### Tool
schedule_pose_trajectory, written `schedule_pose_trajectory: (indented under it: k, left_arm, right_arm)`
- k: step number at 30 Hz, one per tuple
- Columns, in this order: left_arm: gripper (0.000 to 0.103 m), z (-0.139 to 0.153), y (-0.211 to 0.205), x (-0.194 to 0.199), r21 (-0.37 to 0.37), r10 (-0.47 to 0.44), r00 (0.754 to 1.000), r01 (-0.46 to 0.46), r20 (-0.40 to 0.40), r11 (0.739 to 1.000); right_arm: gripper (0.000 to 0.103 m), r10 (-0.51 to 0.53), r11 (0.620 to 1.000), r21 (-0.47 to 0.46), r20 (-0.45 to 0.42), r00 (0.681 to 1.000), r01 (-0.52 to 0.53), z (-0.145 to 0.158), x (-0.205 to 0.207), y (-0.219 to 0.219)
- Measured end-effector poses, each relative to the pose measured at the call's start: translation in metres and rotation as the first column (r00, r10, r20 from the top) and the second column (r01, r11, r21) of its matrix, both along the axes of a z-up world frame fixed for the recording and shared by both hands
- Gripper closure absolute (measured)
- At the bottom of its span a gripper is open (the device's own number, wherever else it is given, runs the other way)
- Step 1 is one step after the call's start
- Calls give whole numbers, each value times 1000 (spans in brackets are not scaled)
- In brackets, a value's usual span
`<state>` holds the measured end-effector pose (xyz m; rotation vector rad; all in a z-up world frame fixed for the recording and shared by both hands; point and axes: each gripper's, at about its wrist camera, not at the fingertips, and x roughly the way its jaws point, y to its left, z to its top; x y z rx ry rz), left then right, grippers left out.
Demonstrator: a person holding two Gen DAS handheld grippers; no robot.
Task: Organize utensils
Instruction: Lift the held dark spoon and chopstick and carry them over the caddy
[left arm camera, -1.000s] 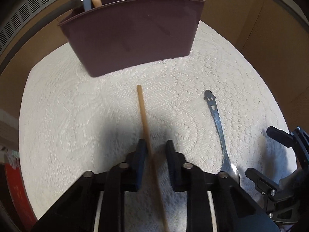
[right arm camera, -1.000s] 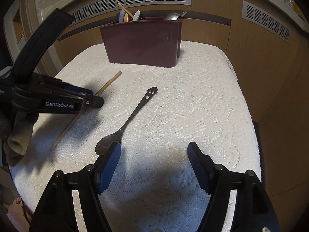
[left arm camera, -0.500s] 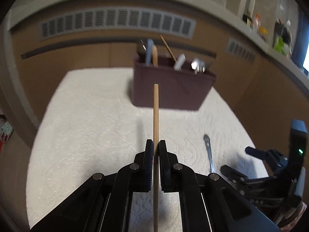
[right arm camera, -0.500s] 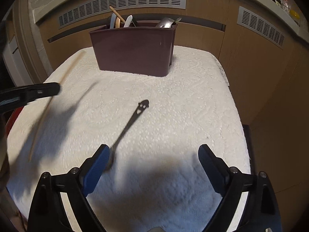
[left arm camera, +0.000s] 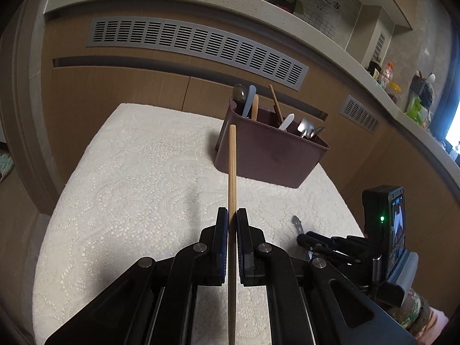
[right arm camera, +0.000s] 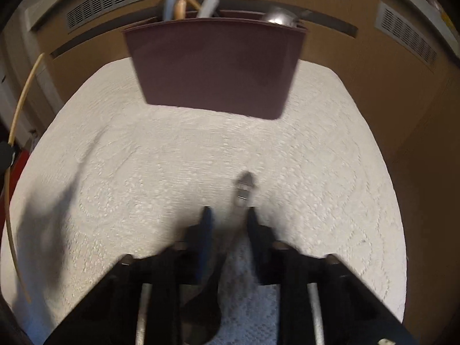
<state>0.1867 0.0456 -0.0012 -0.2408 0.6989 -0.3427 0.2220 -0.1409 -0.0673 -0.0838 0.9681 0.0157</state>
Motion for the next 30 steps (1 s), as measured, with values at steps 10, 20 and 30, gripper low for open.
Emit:
schedule_pose_trajectory:
  k: [10, 20, 30]
  left_arm:
    - [97, 4, -3, -2, -4, 0, 1000, 0, -11, 1000]
    - [97, 17, -21, -5, 30, -26, 1000, 26, 0, 999]
    - [97, 18, -22, -5, 38, -28, 1000, 29, -6, 999]
  right_arm:
    - [95, 67, 995, 57, 156, 986, -77, 42, -41, -7]
    - [101, 74, 990, 100, 250, 965, -102, 71, -60, -23]
    - [62, 134, 976, 162, 86, 987, -147, 38, -69, -38]
